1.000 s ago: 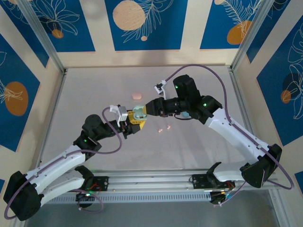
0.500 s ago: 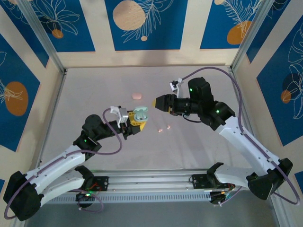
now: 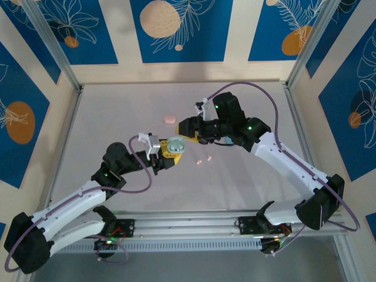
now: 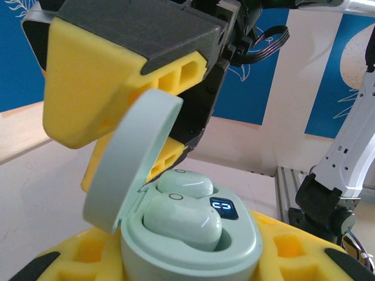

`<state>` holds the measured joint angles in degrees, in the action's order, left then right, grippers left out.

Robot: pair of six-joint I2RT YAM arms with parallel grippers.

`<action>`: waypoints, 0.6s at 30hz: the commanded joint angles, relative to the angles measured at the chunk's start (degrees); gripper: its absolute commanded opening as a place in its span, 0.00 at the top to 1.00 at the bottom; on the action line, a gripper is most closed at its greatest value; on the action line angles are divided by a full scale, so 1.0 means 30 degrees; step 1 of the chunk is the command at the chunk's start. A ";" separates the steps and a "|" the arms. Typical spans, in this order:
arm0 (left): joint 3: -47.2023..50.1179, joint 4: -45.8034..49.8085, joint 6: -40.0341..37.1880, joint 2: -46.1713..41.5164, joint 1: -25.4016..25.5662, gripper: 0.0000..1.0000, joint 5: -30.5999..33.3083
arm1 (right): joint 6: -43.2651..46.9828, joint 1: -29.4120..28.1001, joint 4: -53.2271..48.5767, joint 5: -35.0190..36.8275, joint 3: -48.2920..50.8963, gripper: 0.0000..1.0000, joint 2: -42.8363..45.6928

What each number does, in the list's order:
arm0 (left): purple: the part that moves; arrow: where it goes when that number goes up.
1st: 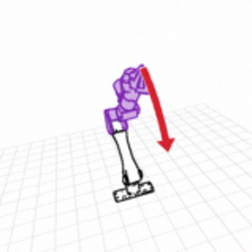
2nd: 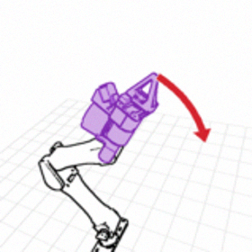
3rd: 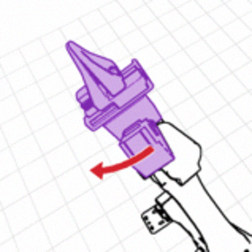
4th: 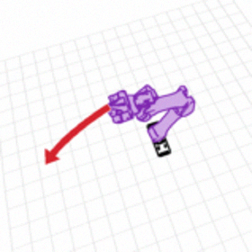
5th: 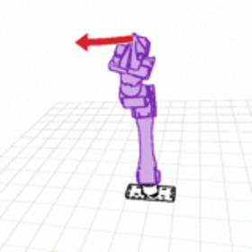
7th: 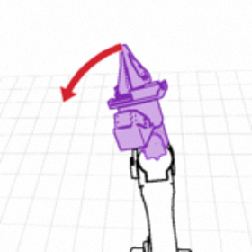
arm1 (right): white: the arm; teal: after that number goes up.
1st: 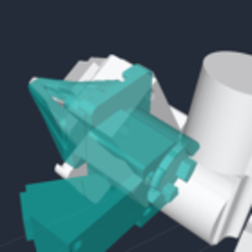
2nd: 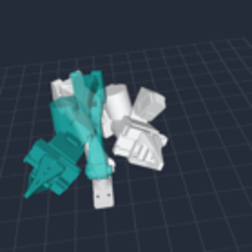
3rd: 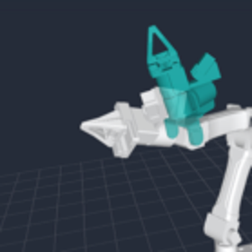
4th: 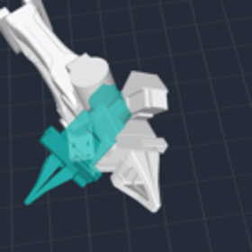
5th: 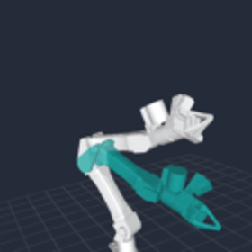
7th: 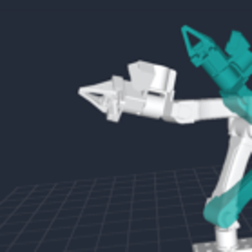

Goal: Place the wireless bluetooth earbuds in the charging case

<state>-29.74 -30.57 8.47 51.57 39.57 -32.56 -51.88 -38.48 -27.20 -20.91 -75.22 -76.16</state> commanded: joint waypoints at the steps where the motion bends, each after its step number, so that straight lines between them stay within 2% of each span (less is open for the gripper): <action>1: -0.0745 -0.0554 0.0077 -0.0059 0.0252 0.73 -0.0020 | 0.0349 -0.0100 0.0130 -0.0844 0.0572 0.41 0.0815; 7: -0.0693 -0.1045 0.0352 -0.0165 0.0257 0.73 0.0195 | 0.0056 -0.0064 0.1451 -0.2031 0.2057 0.40 0.1867; 18: -0.0673 -0.2264 0.1049 0.0001 0.0257 0.73 0.0278 | -0.2223 -0.0053 0.6897 -0.5685 0.4629 0.40 0.1934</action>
<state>-29.74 -32.29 10.22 51.59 39.59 -32.08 -56.12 -38.44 -12.32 -32.58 -62.54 -70.24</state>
